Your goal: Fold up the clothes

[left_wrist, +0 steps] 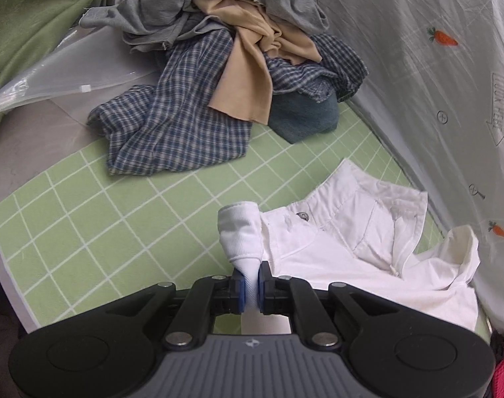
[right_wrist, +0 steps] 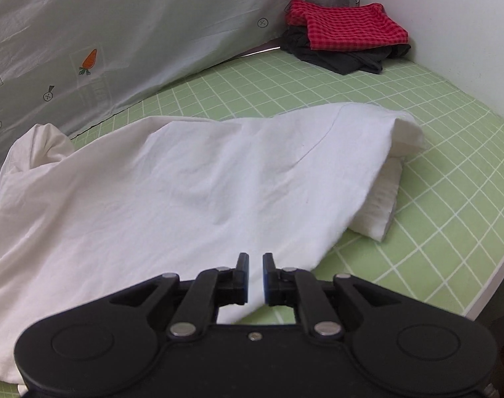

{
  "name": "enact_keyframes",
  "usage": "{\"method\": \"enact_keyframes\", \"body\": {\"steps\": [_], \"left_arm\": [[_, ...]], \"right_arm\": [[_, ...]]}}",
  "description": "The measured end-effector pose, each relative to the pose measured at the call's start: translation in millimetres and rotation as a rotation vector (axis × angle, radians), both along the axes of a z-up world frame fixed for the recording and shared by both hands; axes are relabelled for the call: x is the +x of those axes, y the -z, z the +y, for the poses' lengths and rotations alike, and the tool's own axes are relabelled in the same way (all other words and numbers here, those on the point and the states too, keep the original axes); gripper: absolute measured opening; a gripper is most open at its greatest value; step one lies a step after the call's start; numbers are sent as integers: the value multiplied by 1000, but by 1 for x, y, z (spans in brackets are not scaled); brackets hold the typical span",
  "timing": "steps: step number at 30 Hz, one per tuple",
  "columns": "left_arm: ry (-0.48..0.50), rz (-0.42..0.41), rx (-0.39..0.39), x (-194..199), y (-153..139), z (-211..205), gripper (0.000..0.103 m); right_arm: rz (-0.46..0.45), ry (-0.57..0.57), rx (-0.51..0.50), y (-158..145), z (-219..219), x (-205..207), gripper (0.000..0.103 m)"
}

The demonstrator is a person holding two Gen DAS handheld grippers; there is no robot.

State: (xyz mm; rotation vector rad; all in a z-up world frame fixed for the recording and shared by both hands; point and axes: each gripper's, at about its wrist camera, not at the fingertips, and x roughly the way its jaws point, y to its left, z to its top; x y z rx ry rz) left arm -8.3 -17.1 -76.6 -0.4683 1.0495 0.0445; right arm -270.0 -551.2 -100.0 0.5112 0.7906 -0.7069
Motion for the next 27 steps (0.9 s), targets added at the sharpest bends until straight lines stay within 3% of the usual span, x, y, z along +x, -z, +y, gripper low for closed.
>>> {"method": "enact_keyframes", "body": {"steps": [1,4,7,10,21,23,24,25,27], "left_arm": [[12,11,17,0,2,0,21],[37,37,59,-2,6,-5,27],[45,36,104,-8,3,-16,40],[23,20,114,-22,-4,-27,46],[-44,-14,146,-68,-21,-77,53],[-50,-19,142,-73,-22,-88,53],[-49,-21,141,-74,-22,-94,54],[-44,-23,141,-75,-21,-101,54],[-34,-25,141,-77,-21,-114,54]], "right_arm": [[4,0,3,0,4,-1,24],[13,23,-11,-2,9,-4,45],[8,64,-22,-4,2,-8,59],[-27,137,3,-4,-26,-15,70],[-236,503,272,22,-186,-44,72],[-266,517,309,26,-206,-38,66],[-281,525,327,28,-215,-36,49],[-291,516,335,28,-224,-31,25],[-304,452,311,19,-235,-18,4]]}}
